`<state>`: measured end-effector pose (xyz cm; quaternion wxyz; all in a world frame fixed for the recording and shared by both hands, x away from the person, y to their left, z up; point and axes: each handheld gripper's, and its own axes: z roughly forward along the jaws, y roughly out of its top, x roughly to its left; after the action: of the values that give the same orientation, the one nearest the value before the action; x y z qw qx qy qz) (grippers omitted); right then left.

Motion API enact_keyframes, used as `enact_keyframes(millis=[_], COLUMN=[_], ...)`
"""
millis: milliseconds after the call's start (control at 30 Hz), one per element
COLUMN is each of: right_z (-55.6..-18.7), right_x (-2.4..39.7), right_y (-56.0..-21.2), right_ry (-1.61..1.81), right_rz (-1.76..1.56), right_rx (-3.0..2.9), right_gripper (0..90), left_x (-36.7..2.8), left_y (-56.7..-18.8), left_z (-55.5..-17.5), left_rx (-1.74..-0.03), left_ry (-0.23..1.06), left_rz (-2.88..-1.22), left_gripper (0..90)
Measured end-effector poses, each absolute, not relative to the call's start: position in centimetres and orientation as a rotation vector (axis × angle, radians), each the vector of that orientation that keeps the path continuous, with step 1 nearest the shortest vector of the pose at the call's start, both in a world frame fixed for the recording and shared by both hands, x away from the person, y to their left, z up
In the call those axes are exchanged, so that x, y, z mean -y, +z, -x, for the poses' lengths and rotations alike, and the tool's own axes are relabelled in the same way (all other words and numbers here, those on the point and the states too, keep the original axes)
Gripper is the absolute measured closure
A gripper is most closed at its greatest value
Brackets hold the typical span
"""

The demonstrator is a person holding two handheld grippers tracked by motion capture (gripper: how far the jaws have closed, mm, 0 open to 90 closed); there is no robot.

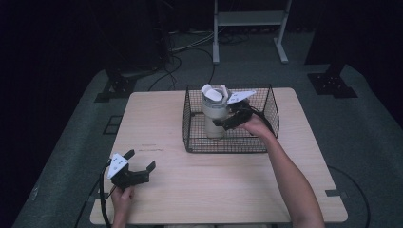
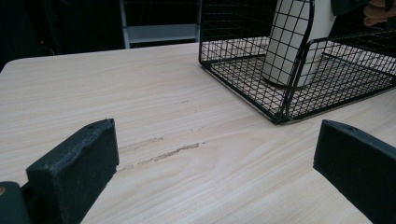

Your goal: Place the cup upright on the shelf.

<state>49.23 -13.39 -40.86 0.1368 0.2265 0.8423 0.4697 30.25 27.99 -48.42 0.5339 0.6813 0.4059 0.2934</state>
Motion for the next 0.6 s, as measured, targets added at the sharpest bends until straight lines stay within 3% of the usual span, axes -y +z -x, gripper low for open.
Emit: enact_keyframes(millis=[600], right_z=[-47.8], right_x=[15.2], right_y=[-38.9], right_ry=[1.345], right_rz=[-0.716], right_rx=[-2.431], right_gripper=[8.5], left_x=[-27.9], left_y=[-48.4], left_z=[-30.3], left_rx=[-0.968], left_ry=[0.703], left_rz=[-1.628], left_gripper=[0.0])
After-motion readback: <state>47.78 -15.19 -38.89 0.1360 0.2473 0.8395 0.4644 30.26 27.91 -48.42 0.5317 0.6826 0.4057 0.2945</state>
